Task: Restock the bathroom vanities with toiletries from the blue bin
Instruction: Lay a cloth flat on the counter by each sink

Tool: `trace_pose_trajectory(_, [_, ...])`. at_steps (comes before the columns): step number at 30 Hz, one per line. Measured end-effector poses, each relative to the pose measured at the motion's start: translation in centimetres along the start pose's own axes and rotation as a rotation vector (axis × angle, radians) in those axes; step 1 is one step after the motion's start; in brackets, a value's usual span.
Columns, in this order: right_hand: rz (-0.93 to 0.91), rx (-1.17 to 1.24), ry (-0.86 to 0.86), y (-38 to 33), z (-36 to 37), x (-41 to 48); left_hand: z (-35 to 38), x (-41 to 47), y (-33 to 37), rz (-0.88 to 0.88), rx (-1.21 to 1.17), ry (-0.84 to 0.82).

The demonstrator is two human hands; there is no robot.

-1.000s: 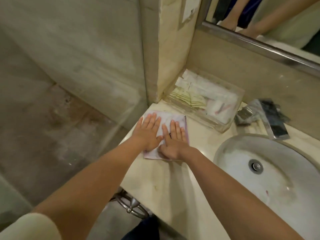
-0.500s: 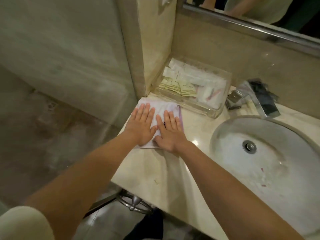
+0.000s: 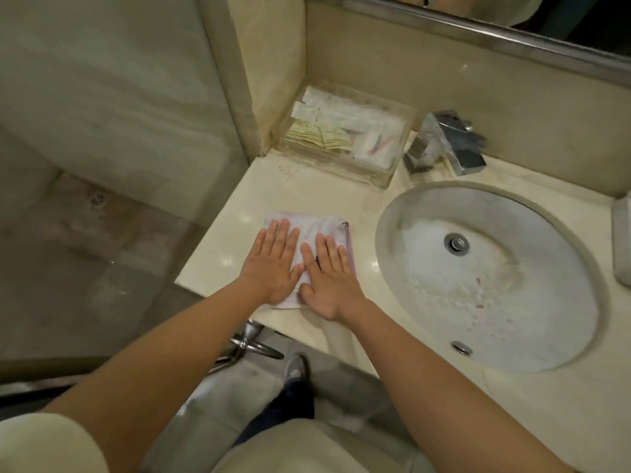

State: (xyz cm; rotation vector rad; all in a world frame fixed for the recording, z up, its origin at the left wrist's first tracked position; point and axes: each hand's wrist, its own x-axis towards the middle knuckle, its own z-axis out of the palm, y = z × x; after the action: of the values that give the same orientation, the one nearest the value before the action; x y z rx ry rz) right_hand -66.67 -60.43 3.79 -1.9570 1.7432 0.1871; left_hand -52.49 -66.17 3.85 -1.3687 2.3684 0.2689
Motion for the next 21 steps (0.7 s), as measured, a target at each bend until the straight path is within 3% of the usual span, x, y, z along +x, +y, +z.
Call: trace_pose_trajectory(21, [0.132, 0.029, 0.018, 9.8, 6.4, -21.1, 3.7, -9.3, 20.3, 0.101, 0.009, -0.029])
